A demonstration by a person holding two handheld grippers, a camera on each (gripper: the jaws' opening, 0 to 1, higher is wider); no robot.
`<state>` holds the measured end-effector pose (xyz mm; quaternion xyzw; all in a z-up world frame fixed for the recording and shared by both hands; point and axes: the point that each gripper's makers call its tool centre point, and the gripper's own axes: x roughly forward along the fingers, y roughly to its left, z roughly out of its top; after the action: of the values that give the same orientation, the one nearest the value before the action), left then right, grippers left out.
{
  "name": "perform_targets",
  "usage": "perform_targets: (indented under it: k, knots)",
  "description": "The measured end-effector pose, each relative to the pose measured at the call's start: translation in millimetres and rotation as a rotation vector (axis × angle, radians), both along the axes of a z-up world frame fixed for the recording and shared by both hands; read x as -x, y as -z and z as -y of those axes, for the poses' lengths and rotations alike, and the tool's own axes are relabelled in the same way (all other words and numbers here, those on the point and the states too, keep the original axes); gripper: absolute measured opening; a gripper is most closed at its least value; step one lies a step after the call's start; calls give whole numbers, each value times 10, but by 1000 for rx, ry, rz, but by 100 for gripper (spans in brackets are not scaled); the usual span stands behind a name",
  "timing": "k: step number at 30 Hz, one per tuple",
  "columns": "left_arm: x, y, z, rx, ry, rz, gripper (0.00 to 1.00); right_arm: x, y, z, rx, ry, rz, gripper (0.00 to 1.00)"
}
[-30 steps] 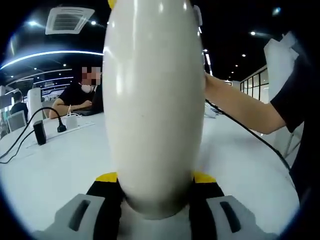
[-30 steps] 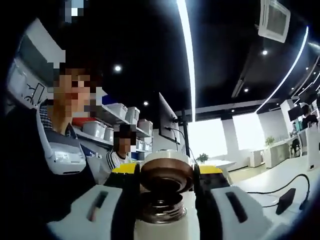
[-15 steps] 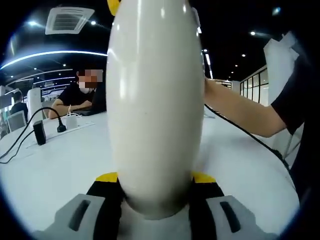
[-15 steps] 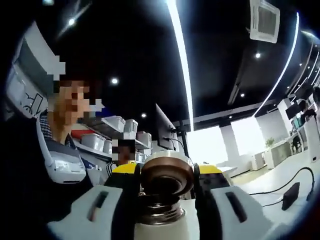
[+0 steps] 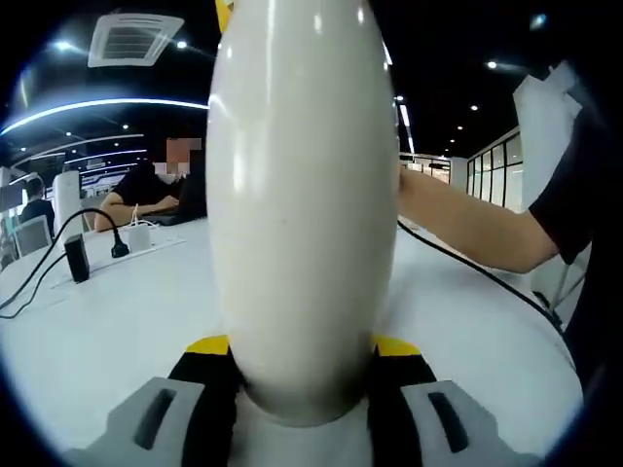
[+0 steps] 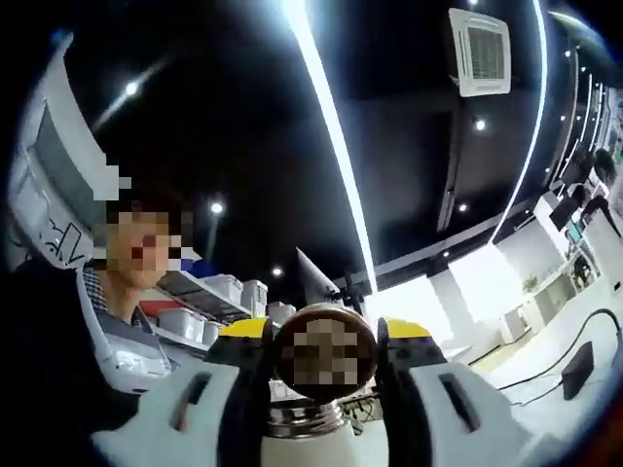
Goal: Grasp the water cup twist off the cup lid place the cup lid on the table
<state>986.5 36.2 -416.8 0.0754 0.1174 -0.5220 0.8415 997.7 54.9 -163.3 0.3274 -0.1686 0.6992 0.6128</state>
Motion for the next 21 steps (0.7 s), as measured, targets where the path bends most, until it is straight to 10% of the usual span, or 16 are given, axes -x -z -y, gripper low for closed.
perform_targets:
  k: [21]
  knots:
    - [-12, 2, -2, 0, 2, -1, 53, 215, -39, -38, 32, 22, 117, 45]
